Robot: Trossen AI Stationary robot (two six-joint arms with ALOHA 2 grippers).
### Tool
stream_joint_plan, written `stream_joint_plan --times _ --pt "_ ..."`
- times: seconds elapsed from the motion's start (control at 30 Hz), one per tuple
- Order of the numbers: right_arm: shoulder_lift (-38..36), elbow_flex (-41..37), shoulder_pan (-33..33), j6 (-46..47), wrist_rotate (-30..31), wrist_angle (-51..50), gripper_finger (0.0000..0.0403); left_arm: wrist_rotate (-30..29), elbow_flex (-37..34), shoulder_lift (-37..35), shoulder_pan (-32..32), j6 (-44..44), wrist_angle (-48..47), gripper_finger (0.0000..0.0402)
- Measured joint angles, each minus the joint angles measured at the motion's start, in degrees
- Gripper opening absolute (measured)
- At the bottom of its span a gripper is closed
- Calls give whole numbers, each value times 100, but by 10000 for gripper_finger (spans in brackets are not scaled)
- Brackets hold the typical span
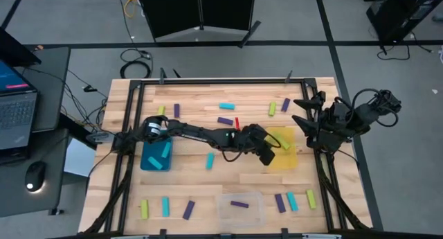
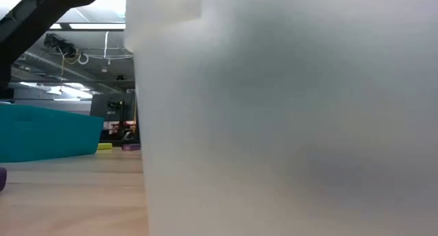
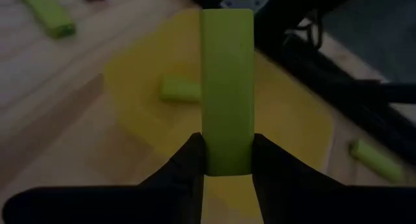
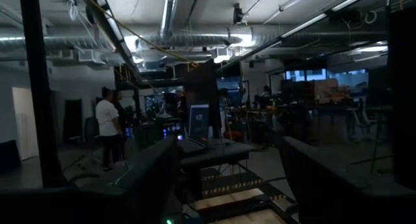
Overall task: Sort blocks
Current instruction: Put the green block into the yellow bin, then put the violet block into the transparent bin
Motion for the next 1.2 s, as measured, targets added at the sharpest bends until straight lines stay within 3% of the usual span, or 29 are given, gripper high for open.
stream_joint_plan --times 0.23,0.6,0.73,0.97,1.2 --pt "37 0 3 1 8 74 284 515 6 267 119 -81 742 104" --pt "36 0 1 24 21 138 284 812 10 324 120 141 1089 220" --pt "36 0 5 62 21 44 284 566 8 291 61 449 1191 230" --pt "73 0 1 397 302 -572 284 -525 -57 -332 -229 1287 763 213" --pt "259 0 3 580 301 -688 284 -906 -1020 -1383 -562 1406 533 199"
